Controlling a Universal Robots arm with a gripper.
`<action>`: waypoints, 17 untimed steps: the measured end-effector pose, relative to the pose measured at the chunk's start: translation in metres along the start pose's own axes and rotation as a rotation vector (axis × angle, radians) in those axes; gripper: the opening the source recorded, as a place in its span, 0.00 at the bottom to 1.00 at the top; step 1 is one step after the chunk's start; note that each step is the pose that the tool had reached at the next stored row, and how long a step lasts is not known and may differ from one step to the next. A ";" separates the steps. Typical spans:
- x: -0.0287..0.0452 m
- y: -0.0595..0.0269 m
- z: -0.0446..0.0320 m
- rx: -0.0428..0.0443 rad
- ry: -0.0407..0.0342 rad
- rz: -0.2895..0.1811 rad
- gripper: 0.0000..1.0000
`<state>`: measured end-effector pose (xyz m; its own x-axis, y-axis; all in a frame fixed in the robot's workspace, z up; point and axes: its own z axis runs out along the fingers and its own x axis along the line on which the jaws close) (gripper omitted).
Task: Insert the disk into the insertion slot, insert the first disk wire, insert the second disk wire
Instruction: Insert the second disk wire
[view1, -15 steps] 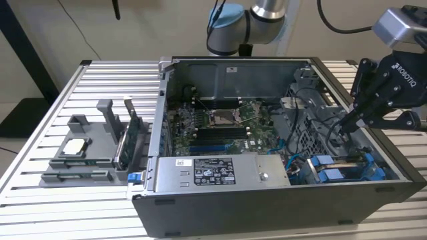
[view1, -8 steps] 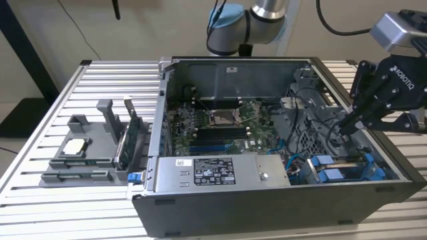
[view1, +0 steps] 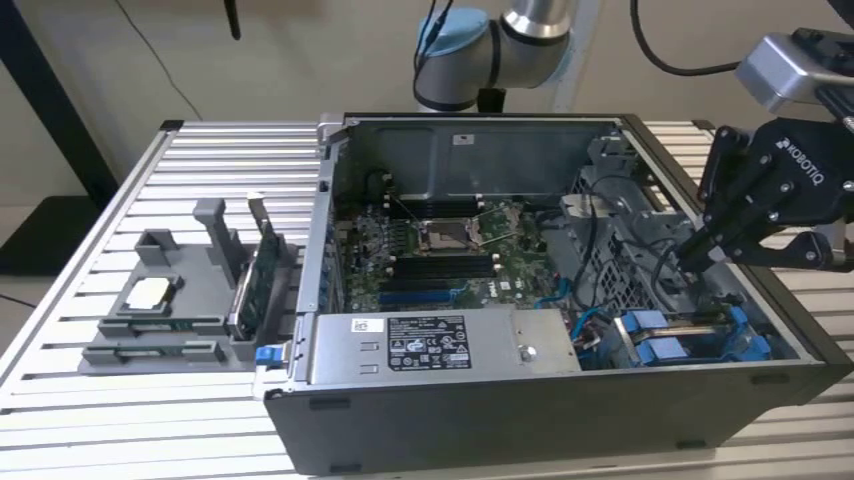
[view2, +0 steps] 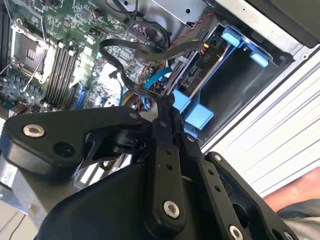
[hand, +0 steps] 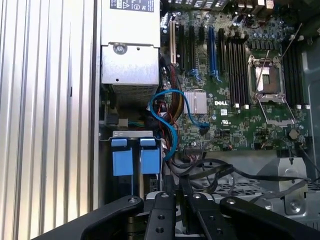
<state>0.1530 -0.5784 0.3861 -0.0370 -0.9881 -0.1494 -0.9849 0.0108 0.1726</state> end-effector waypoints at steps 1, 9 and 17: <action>0.0001 -0.0001 0.0005 0.0014 0.0001 0.000 0.16; 0.0010 -0.0003 0.0060 0.0167 0.0036 -0.002 0.16; 0.0020 0.0001 0.0131 0.0309 0.0090 -0.003 0.16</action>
<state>0.1507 -0.5784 0.3731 -0.0325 -0.9895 -0.1411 -0.9898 0.0123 0.1419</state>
